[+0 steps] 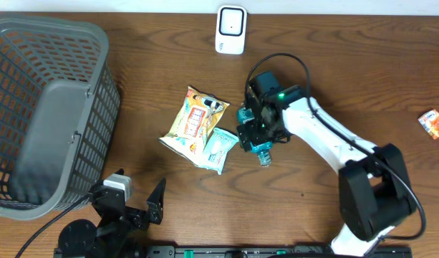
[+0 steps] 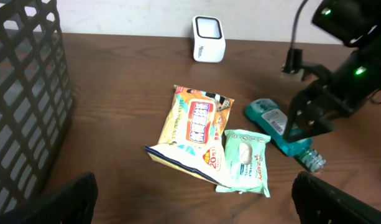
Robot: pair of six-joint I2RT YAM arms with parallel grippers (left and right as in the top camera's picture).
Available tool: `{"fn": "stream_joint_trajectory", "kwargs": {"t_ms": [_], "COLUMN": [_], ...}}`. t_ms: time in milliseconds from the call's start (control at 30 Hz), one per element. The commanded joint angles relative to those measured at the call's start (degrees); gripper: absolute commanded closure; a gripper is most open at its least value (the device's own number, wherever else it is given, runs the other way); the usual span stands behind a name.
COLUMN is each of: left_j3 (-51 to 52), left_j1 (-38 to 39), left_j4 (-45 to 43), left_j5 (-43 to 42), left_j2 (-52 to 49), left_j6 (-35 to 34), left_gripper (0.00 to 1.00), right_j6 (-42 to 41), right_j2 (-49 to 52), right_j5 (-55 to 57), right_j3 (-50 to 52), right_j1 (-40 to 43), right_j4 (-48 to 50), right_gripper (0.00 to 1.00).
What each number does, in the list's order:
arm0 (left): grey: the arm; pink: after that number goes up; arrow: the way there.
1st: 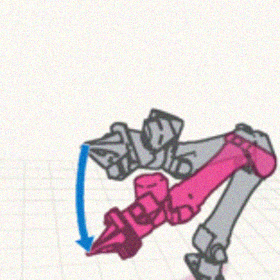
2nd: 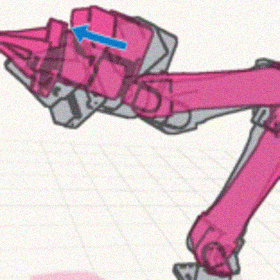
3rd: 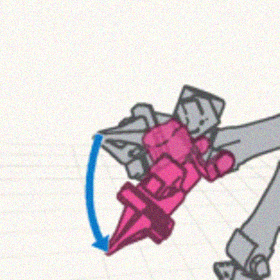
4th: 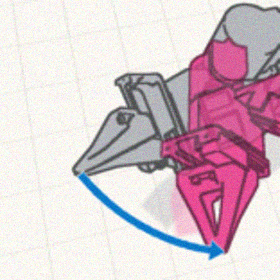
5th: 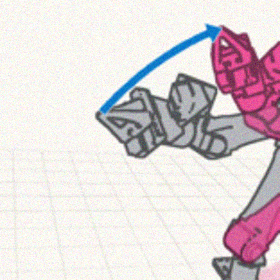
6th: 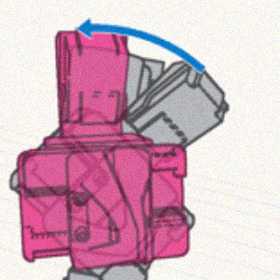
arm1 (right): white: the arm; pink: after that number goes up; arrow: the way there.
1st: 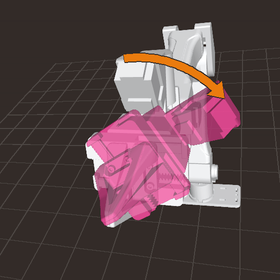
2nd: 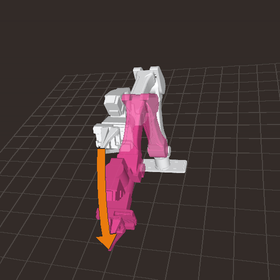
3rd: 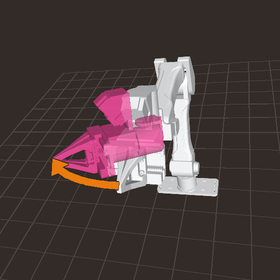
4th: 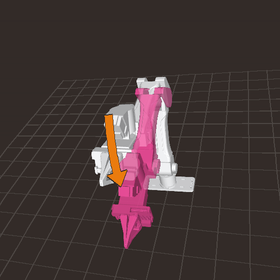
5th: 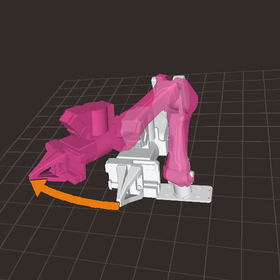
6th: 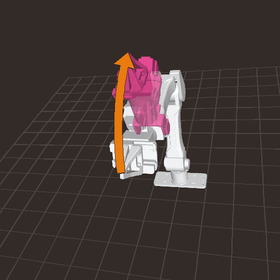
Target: Scan the item barcode
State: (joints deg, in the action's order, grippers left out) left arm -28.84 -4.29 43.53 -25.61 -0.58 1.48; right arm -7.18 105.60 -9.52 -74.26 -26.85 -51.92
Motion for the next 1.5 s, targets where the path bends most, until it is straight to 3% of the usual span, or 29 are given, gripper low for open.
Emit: {"fn": "stream_joint_trajectory", "kwargs": {"t_ms": [0, 233, 500, 833, 1033, 1233, 1467], "left_j3": [-0.3, -0.3, -0.3, -0.3, -0.3, -0.3, -0.3], "left_j1": [-0.2, -0.2, -0.2, -0.2, -0.2, -0.2, -0.2], "left_j4": [0.0, 0.0, 0.0, 0.0, 0.0, 0.0, 0.0], "left_j5": [-0.8, -0.7, -0.8, -0.8, -0.8, -0.8, -0.7], "left_j2": [0.3, 0.3, 0.3, 0.3, 0.3, 0.3, 0.3], "left_j6": [-0.1, -0.1, -0.1, -0.1, -0.1, -0.1, -0.1], "left_gripper": [0.02, 0.02, 0.02, 0.02, 0.02, 0.02, 0.02], "right_j6": [-0.9, -0.9, -0.9, -0.4, -0.5, -1.3, -3.3], "right_j2": [-1.2, -0.3, 2.8, 10.7, 10.2, 9.4, 3.4], "right_j5": [-4.2, -15.4, -15.7, -14.3, -13.3, -8.8, -2.5], "right_j3": [1.6, 10.1, 11.9, 11.9, 11.9, 11.2, 10.1], "right_j1": [3.0, 8.7, 8.3, 8.4, 8.4, 8.4, 8.4], "right_j4": [0.7, 11.5, 14.4, 13.2, 13.2, 12.4, 12.5], "right_gripper": [0.01, 0.01, 0.02, 0.51, 0.65, 0.87, 0.99]}}
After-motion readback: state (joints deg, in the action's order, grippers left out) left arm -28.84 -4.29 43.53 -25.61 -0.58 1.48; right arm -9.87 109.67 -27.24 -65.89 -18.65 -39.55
